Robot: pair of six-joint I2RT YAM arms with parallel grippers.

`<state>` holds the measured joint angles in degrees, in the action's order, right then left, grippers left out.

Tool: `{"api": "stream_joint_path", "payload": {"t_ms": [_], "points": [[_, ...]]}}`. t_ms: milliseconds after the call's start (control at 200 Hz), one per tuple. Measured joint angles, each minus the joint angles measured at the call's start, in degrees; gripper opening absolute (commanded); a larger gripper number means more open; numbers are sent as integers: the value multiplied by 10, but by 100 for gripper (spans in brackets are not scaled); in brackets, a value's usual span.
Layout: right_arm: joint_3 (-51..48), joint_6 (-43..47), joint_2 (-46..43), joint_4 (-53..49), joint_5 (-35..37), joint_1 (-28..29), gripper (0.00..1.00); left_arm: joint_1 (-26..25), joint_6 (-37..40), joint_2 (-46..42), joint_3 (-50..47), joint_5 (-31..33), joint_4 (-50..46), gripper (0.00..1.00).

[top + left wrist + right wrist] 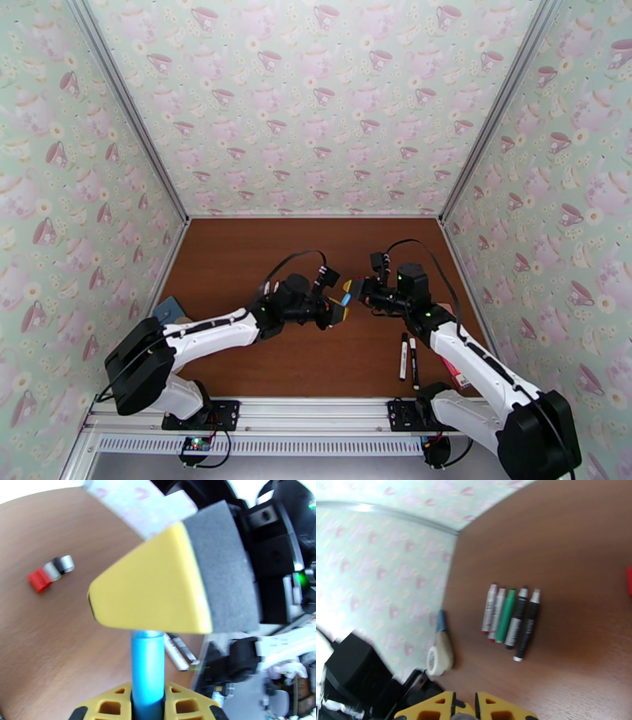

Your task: Open the pen caps

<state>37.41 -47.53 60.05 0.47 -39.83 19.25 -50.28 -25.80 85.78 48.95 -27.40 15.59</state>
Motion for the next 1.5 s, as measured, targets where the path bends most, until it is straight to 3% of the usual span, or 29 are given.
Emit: {"api": "stream_joint_path", "payload": {"t_ms": [105, 200, 491, 951, 1192, 1502], "points": [[1, 3, -7, 5, -21, -10, 1, 4, -10, -1, -2, -20, 19, 5], [10, 9, -7, -13, -22, -11, 0, -4, -1, -8, -2, 3, 8, 4], [73, 32, -28, -43, 106, -48, 0, -37, 37, -30, -21, 58, -118, 2], [117, 159, -11, -240, 189, -55, 4, -10, -7, -107, -54, 97, -73, 5], [140, 216, 66, -330, 233, -96, 4, -3, -19, -146, -68, 165, -72, 6], [213, 271, 233, -348, 259, -147, 9, 0, -17, -154, -77, 197, -90, 6]]}}
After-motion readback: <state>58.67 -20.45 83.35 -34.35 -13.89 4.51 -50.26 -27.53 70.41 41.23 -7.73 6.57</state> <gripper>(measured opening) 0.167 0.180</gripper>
